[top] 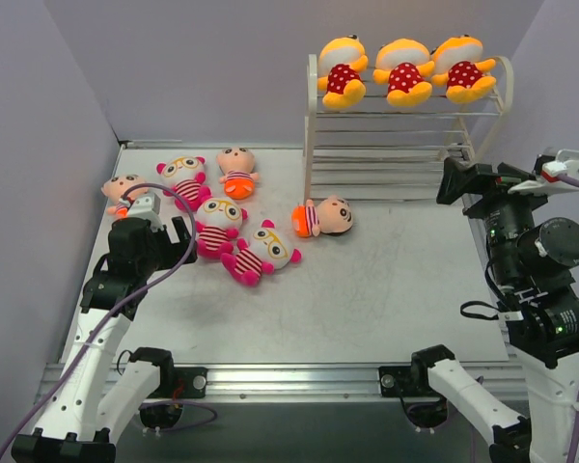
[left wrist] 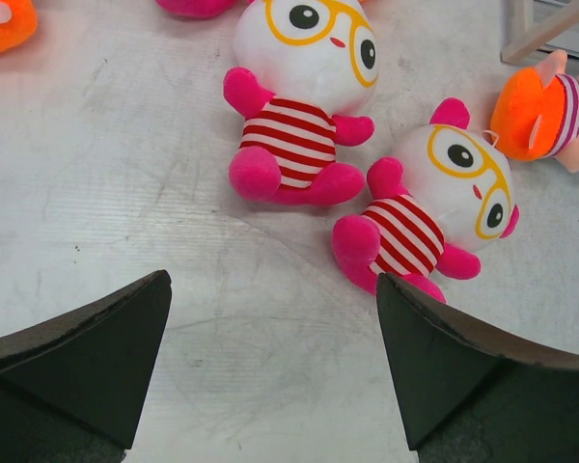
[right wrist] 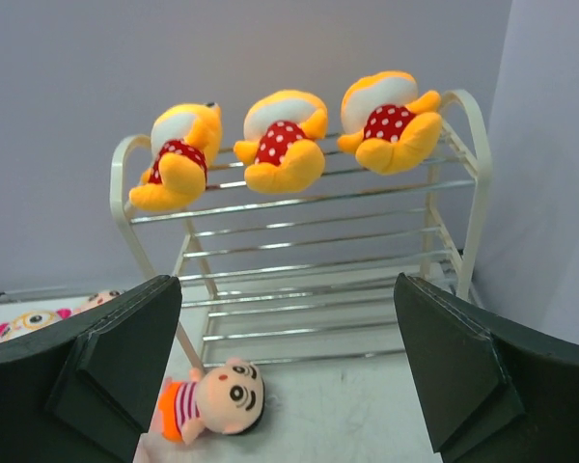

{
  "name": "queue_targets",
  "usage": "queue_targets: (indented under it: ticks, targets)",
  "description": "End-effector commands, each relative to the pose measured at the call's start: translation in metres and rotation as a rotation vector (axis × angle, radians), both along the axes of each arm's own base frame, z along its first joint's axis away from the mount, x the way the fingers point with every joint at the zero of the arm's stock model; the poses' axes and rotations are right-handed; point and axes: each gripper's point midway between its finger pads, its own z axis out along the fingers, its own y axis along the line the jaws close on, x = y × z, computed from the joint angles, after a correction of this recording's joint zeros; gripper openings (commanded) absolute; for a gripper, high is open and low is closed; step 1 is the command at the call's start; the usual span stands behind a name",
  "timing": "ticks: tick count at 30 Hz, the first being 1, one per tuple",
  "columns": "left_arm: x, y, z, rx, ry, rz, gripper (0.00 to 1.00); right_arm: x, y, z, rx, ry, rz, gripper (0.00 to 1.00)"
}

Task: Place and organize the stuffed toys onto the shelf
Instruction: Place the stuffed toy onto shelf, then grab a stuffed toy with the left arm

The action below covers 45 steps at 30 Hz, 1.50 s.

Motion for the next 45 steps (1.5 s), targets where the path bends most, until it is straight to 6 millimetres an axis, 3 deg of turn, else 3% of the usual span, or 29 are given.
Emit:
queue_targets:
  ticks: [1, 8, 13, 23, 31, 35, 45]
  targets:
    - [0.003, -0.004, 0.006, -0.011, -0.027, -0.018, 0.96, -0.006, -0.006, -0.022, -0.002, 0.035, -0.02, 0.98]
    - [0.006, -0.017, -0.002, -0.042, -0.006, -0.08, 0.96, -0.026, 0.002, -0.07, 0.041, 0.071, 0.052, 0.99]
    - [0.009, -0.037, -0.016, -0.103, 0.066, -0.164, 0.97, -0.03, 0.017, -0.108, 0.097, 0.114, 0.131, 0.99]
    - [0.01, -0.084, -0.042, -0.197, 0.201, -0.282, 0.97, -0.032, 0.046, -0.161, 0.171, 0.181, 0.274, 0.99]
    - [0.024, -0.119, -0.053, -0.095, 0.253, -0.307, 0.97, -0.029, 0.055, -0.17, 0.167, 0.187, 0.32, 0.99]
    - [0.04, -0.131, -0.044, -0.079, 0.23, -0.331, 0.97, -0.029, 0.057, -0.174, 0.155, 0.199, 0.33, 0.99]
    - [0.073, -0.159, -0.047, 0.066, 0.246, -0.549, 0.97, -0.03, 0.06, -0.183, 0.15, 0.217, 0.347, 0.99]
